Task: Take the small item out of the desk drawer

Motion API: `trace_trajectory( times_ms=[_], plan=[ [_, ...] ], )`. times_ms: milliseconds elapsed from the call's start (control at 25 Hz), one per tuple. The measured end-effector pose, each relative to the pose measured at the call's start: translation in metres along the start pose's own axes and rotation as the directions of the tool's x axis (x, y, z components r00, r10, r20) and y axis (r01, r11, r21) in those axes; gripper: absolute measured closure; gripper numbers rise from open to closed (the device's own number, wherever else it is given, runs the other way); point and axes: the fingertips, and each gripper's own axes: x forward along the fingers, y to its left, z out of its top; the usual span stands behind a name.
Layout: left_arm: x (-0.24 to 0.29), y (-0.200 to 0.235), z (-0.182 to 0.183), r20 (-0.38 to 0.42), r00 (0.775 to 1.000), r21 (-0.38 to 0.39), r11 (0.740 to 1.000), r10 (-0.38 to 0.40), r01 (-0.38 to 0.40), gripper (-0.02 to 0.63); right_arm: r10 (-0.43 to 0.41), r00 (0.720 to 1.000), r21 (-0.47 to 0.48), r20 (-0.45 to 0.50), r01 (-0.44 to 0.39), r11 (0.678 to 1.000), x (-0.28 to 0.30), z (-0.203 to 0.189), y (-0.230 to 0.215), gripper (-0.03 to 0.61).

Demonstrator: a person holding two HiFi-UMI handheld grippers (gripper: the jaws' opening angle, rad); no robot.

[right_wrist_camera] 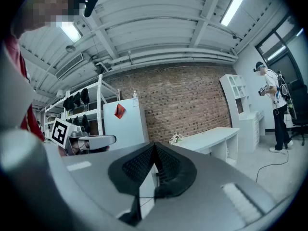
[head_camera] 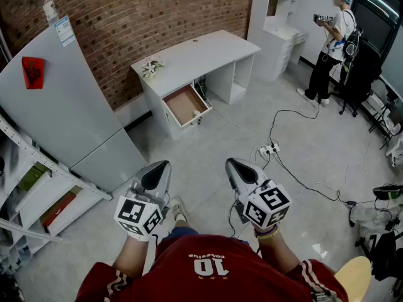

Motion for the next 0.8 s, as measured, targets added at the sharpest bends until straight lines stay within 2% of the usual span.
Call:
trace_trajectory(
  times_ms=[800],
  plan=[
    [0.0,-0.012,-0.005,-0.013,1.0,0.016,1.0,-0.02,0.02,0.611,0.004,1.0,0.025,-0.006,-0.003,1.0,-0.006,-0.009,0.001,0.577]
  ],
)
